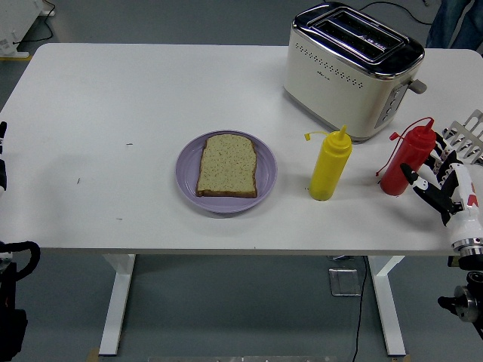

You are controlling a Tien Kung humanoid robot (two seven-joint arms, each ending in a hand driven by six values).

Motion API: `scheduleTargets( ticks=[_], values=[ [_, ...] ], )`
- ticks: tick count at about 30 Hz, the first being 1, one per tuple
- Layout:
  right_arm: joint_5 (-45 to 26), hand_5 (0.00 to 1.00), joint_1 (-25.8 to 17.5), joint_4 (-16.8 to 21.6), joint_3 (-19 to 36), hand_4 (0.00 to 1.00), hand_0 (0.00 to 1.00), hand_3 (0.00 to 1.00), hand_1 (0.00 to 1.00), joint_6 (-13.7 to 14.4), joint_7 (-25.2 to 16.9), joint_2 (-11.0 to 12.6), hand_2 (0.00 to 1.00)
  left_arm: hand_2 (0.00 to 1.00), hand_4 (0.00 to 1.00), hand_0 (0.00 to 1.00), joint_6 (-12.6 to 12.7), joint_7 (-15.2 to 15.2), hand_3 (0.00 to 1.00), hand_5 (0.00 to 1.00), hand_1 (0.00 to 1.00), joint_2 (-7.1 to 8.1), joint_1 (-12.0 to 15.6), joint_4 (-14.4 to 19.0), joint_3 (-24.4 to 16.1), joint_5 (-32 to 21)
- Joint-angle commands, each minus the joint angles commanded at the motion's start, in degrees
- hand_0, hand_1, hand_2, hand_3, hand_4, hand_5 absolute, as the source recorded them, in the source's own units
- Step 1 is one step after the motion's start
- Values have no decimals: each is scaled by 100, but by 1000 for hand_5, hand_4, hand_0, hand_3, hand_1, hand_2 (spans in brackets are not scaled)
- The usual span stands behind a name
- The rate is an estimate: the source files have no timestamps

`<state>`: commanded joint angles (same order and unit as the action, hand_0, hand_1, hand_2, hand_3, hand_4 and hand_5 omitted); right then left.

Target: Pick up the cup,pour liquid into bread,place the cup on the desk

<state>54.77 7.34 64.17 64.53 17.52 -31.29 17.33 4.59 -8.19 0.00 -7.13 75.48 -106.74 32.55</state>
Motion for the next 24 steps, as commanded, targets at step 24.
scheduleTargets(
  ticks=[24],
  values=[
    [-2473,366,-876,2204,1882,845,847,885,806,-658,487,171,868,733,566,783,0,0,687,998,734,0,-42,11,-1,-3]
  ],
)
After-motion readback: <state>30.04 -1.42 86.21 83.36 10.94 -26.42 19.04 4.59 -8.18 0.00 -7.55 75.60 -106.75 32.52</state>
